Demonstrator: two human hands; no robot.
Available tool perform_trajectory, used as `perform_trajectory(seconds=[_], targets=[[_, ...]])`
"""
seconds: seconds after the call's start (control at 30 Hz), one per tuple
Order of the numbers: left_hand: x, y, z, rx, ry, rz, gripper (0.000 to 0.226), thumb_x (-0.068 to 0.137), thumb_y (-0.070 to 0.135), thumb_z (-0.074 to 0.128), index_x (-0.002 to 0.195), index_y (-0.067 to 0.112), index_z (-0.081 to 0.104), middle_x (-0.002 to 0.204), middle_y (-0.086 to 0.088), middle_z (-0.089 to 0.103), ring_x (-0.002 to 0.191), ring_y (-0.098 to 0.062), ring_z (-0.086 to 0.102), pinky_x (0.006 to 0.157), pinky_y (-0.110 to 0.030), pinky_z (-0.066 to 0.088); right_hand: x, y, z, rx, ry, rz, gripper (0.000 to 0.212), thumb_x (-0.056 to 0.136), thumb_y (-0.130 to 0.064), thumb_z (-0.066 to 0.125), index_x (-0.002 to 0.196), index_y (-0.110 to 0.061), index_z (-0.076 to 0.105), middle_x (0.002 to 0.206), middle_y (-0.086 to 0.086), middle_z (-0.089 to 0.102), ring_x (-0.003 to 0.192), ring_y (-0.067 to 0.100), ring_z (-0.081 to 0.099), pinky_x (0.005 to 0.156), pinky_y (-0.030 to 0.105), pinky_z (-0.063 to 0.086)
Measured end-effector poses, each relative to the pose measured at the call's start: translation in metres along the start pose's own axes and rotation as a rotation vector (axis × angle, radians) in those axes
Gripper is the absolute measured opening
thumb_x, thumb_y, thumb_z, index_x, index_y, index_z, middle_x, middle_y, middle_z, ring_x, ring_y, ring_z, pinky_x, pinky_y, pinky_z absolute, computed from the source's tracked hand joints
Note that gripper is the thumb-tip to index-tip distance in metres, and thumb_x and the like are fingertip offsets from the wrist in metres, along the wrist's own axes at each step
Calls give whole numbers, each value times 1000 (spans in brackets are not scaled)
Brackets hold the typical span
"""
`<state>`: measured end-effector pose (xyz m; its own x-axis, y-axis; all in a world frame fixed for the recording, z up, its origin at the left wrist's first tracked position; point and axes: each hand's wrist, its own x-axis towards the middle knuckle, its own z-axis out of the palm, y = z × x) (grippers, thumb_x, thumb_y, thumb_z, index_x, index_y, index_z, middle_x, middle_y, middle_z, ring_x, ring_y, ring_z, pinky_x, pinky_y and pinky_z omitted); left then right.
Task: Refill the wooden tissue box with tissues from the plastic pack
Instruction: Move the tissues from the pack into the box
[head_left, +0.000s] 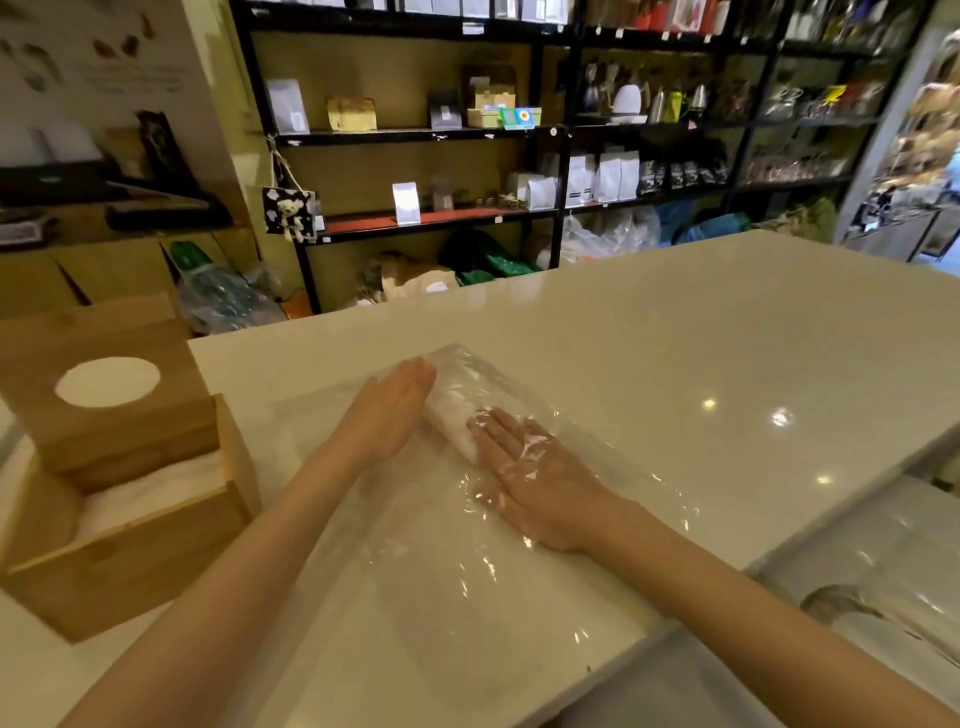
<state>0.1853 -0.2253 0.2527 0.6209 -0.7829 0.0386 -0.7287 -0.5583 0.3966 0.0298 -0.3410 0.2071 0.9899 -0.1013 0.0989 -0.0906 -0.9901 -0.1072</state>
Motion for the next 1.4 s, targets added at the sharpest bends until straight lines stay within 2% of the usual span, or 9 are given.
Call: perform_trajectory(seconds=[0.17, 0.3, 0.53, 0.67, 1.13, 1.2, 1.27, 1.33, 1.4], targets=[[10, -18, 18, -9, -18, -40, 46, 100, 21, 12, 145, 16, 13, 157, -4, 10, 144, -16, 6, 116, -36, -3, 18, 1, 0, 41, -11, 48, 75, 89, -62, 13, 148, -18, 1, 159, 2, -2, 144, 11, -8, 119, 39, -3], [16, -28, 30, -12, -48, -44, 48, 99, 24, 6, 145, 17, 15, 157, -2, 13, 144, -14, 10, 116, -36, 0, 16, -2, -3, 89, -42, 78, 102, 65, -74, -11, 148, -18, 5, 159, 0, 1, 145, 11, -5, 118, 37, -6], [17, -25, 33, 192, -48, 11, 46, 98, 16, 14, 144, 14, 17, 157, -7, 9, 145, -19, 8, 116, -42, 6, -5, -6, -8, 93, -44, 82, 100, 63, -67, -13, 148, -17, 3, 159, 0, 1, 145, 10, -7, 112, 29, -15], [14, -22, 31, 265, -66, 21, 47, 98, 14, 13, 144, 11, 14, 157, -8, 6, 145, -20, 6, 116, -42, 7, -29, -7, -7, 61, -36, 78, 93, 68, -65, -12, 148, -19, 0, 158, -3, -3, 140, 3, -14, 115, 30, -15], [12, -18, 31, 295, -69, 25, 45, 98, 14, 13, 143, 8, 19, 157, -10, 11, 144, -22, 11, 115, -42, 9, -132, -29, -25, 66, -68, 107, 85, 77, -69, 4, 147, -23, 0, 158, -4, -3, 143, 5, -9, 116, 32, -13], [10, -16, 31, 340, -61, 36, 44, 97, 11, 16, 141, 6, 22, 155, -12, 17, 143, -24, 16, 113, -44, 14, -148, -33, -24, 57, -30, 106, 82, 80, -69, 11, 148, -24, 2, 158, -4, 0, 144, 6, -7, 116, 35, -12], [8, -15, 30, 387, -50, 60, 43, 96, 6, 21, 138, 2, 27, 150, -17, 25, 139, -27, 23, 109, -48, 21, -164, -32, -20, 51, 18, 86, 78, 84, -65, 30, 148, -24, 10, 157, -4, 10, 144, 7, 0, 116, 37, -7], [7, -14, 29, 381, -49, 68, 43, 95, 5, 23, 137, 0, 29, 148, -19, 28, 137, -29, 25, 107, -49, 22, -178, -27, -11, -5, 109, 57, 76, 79, -47, 55, 144, -22, 24, 152, -3, 30, 142, 8, 18, 118, 41, 6], [7, -15, 28, 375, -60, 77, 43, 95, 6, 24, 137, 0, 29, 149, -19, 26, 138, -29, 23, 109, -50, 20, -184, -24, -4, -59, 263, 27, 64, 76, -26, 65, 135, -20, 39, 139, -2, 51, 132, 10, 38, 113, 42, 25]])
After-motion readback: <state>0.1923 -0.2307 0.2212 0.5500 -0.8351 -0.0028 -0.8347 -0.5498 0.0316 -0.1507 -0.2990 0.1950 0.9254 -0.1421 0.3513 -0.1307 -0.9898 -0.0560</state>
